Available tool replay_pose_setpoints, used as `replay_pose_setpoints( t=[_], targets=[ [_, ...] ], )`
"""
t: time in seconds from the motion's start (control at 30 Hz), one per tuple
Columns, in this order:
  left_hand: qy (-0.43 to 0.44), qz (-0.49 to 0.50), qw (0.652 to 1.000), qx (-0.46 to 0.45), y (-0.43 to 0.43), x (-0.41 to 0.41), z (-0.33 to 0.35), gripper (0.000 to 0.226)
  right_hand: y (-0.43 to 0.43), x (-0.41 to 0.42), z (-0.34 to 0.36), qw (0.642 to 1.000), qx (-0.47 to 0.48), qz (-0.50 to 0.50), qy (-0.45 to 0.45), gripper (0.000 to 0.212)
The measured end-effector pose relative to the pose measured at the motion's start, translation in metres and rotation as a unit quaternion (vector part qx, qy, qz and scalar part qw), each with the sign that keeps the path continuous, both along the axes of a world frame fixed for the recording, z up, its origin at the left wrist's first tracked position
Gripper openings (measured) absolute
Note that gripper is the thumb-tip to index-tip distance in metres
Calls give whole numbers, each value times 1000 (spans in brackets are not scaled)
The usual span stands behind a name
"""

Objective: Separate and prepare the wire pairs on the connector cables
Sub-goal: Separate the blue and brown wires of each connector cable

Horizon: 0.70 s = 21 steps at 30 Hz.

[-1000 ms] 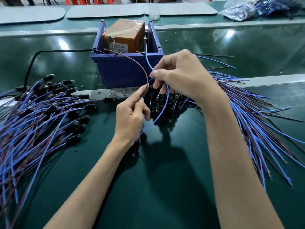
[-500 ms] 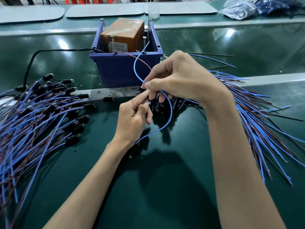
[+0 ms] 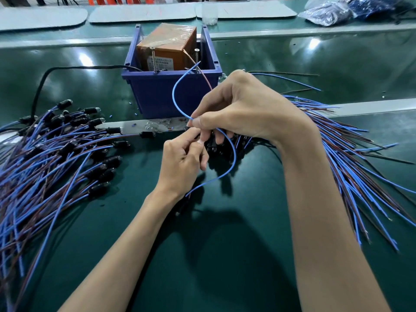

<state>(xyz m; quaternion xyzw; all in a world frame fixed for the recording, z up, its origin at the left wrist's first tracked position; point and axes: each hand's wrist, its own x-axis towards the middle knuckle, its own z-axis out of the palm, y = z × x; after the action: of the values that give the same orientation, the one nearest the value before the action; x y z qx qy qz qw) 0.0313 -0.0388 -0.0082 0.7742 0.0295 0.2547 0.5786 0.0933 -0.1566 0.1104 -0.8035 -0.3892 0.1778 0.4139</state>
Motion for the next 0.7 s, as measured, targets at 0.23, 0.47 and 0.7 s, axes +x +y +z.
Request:
replay_pose_setpoints(
  t=[0.23,0.47,0.7],
  targets=[
    [-13,-7,1000,-20,-2,0,3,35,0,-1,2,1000,2,15,3,11],
    [-9,-6,1000,-21,-2,-1,4,34,0,-1,1,1000,4,22,3,13],
    [-11,22,996,-83,-3,0,8,24,1,2,1,998,65,-17,0,22]
  ],
)
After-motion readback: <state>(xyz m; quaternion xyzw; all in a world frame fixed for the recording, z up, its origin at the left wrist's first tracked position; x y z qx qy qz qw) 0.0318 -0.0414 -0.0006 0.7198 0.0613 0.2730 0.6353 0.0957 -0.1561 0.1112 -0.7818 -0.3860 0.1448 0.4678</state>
